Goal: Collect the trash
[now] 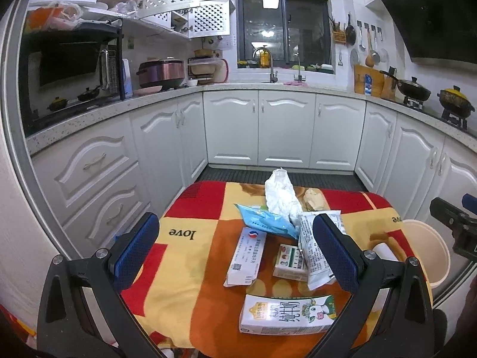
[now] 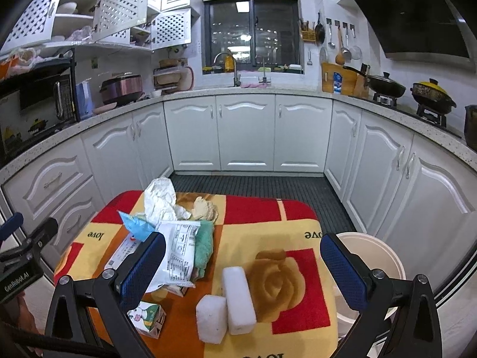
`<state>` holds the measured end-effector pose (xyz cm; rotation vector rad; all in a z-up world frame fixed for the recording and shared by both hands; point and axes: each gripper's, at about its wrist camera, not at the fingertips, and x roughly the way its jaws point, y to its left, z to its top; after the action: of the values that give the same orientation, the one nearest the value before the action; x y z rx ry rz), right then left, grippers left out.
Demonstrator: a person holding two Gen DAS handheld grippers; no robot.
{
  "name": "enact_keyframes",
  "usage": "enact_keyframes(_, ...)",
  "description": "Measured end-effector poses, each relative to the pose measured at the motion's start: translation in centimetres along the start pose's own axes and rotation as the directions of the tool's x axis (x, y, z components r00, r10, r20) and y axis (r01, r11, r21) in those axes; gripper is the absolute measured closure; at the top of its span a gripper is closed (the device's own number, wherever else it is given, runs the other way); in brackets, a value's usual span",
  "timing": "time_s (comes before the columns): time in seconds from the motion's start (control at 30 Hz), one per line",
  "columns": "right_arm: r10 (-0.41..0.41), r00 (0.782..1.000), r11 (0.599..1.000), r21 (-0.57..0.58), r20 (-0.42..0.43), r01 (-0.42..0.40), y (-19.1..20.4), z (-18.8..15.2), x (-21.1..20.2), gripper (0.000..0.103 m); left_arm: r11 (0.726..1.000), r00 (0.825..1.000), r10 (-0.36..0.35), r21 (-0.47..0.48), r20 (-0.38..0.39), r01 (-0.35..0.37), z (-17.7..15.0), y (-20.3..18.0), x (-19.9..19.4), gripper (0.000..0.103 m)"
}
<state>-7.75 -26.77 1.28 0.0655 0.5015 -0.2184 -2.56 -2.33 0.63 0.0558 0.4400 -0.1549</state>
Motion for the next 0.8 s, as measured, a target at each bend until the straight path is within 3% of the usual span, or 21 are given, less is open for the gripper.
enact_keyframes(0.8,0.000,1.000,1.000,0.015,-0.026,0.000,-0.67,-0.03,0.77,0.000,1.000,1.000,0.015,-0.005,0.003,-0.015,-0.19,-0.23,0.41,0.001)
